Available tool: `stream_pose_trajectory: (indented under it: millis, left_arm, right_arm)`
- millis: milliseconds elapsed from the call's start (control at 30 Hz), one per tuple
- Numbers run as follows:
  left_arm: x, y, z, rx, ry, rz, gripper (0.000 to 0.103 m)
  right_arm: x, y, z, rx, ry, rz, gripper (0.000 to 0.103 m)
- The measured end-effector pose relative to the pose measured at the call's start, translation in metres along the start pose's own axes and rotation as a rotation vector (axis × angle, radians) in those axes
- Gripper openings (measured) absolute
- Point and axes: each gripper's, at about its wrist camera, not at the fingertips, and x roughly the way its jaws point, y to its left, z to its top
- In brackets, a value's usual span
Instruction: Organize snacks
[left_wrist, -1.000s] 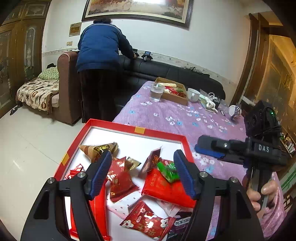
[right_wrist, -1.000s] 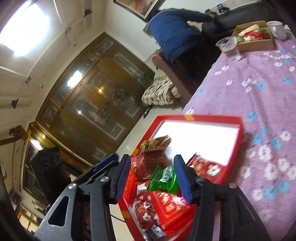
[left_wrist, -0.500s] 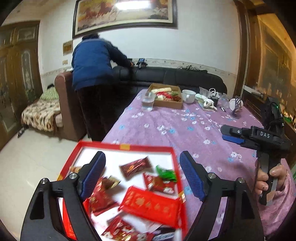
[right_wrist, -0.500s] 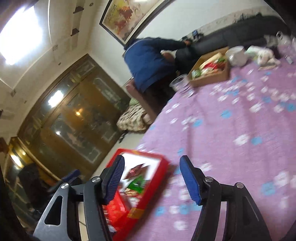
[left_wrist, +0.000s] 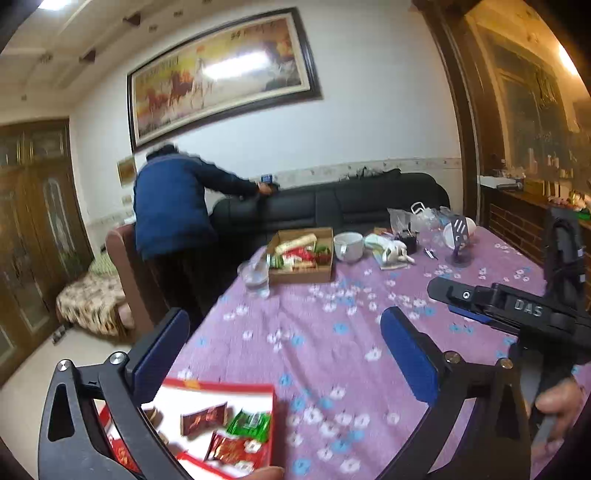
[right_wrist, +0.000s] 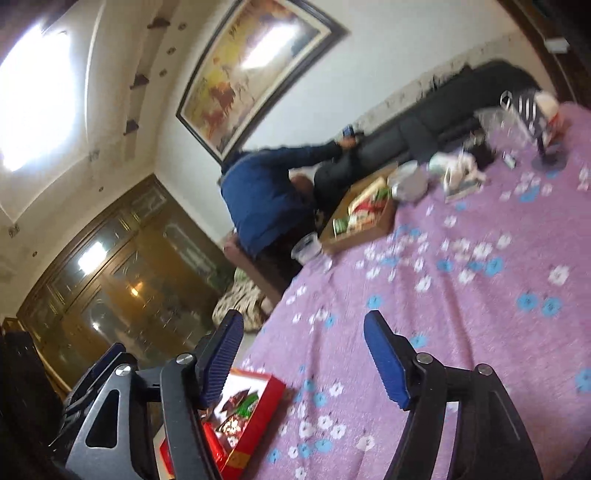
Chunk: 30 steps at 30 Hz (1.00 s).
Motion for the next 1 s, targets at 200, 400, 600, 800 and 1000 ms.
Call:
stream_pose_trajectory:
  millis: [200,400,600,800,1000]
  left_arm:
    - [0.013,-0.019,-0.002,0.036,0.032,0.043,0.103]
    - [0.021,-0.019,-0.006,0.019,0.059,0.109,0.103]
    - [0.029,-0.010,-0.012,-0.005,0.103,0.144,0.103]
    - [0.035,-0.008,-0.016,-0.012,0.143,0.156,0.103]
    - [0.038,-0.010,-0.018,-0.015,0.169,0.133,0.103]
  right_arm:
    - [-0.011,0.001,0.007,-0.004,-0.034,-0.022,0.077]
    - [-0.014,0.011,0.003,-0.049,-0.052,-0.043,0.080]
    - [-0.010,0.020,-0.004,-0.106,-0.052,-0.076,0.081]
    - [-0.004,0.035,-0.014,-0.203,-0.048,-0.121,0.083]
    - [-0.001,0.032,-0.015,-0.194,-0.032,-0.117,0.083]
